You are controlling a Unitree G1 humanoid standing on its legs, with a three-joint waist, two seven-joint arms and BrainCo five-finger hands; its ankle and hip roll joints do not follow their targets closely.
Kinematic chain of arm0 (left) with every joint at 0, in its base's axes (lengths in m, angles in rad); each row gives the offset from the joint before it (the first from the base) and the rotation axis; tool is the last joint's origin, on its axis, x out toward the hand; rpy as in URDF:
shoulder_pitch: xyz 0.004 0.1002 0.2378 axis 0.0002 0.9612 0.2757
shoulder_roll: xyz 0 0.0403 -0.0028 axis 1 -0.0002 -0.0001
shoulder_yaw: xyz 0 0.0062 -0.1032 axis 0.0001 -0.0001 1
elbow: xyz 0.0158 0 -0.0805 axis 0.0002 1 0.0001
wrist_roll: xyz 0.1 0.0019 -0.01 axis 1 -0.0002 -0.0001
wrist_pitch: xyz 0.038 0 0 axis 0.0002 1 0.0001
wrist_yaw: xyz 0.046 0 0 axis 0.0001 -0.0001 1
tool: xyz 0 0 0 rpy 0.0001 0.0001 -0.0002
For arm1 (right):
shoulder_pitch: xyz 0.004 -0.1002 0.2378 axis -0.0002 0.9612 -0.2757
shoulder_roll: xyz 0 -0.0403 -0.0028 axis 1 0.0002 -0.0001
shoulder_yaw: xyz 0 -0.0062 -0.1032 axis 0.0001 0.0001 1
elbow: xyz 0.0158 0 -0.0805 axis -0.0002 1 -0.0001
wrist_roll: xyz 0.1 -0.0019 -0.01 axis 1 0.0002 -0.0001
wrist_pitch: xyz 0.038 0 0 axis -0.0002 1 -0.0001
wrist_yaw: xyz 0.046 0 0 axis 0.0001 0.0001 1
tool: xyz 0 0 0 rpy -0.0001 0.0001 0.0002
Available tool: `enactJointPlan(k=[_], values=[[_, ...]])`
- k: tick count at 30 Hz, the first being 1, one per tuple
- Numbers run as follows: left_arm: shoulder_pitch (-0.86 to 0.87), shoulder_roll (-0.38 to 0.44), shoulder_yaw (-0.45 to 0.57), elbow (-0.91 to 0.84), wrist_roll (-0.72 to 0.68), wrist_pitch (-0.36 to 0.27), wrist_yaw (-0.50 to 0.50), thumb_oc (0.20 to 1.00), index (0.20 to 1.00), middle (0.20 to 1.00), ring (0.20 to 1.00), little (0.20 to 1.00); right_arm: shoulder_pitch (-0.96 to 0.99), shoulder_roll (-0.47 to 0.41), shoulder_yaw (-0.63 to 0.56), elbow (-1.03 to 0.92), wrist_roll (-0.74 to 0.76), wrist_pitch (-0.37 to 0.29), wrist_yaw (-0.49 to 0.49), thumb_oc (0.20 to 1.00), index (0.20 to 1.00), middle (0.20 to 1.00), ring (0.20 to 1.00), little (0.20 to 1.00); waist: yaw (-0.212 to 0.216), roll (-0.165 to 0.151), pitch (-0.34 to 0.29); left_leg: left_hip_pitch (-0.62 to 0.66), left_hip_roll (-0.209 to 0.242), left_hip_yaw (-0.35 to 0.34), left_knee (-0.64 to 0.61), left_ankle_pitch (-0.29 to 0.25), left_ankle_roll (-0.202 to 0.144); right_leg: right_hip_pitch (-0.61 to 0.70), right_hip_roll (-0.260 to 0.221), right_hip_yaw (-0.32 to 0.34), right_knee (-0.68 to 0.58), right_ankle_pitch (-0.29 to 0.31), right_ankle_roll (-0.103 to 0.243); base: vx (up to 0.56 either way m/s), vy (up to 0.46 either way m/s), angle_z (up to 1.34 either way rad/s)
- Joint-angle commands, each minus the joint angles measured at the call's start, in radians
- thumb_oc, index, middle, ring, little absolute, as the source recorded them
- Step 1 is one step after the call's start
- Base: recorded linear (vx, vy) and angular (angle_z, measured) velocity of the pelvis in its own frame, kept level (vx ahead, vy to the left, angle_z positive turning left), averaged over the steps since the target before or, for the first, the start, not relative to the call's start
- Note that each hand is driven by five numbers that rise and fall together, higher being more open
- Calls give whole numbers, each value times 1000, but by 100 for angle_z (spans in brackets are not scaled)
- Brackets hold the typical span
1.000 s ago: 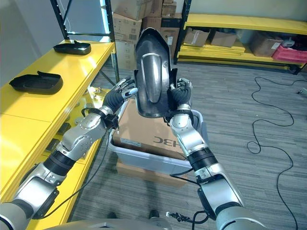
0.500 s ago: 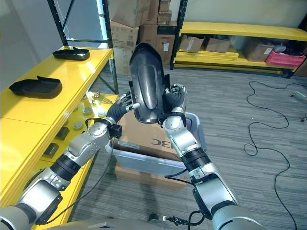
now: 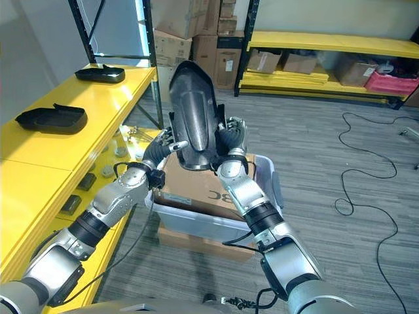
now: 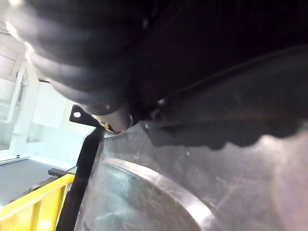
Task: Move parts from the plastic box to the shelf.
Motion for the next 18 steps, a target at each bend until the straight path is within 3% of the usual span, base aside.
enactJointPlan(k=[1, 10, 18], values=[[-137, -36, -7, 101, 22, -80, 4, 1000, 1000, 1000, 1000, 1000, -128, 3, -8, -54, 16, -82, -8, 200, 200, 200, 200, 200, 31, -9, -58, 8, 64, -77, 0, -28, -20, 14, -69, -38, 1, -20, 73, 0, 0, 0], [-135, -58, 7, 130, -1, -107, -14, 1000, 1000, 1000, 1000, 1000, -127, 35, 0, 9, 9, -127, -14, 200, 200, 200, 200, 200, 45, -8, -55, 5, 63, -85, 2, -27, -19, 16, -72, -49, 1, -19, 73, 1, -1, 2], [-160, -95, -52, 127, 36, -120, -92, 1000, 1000, 1000, 1000, 1000, -133, 69, 4, 61, 34, -151, -18, 200, 200, 200, 200, 200, 38, -9, -53, 9, 62, -83, 4, -30, -19, 20, -72, -43, 1, -21, 72, 0, 0, 0]])
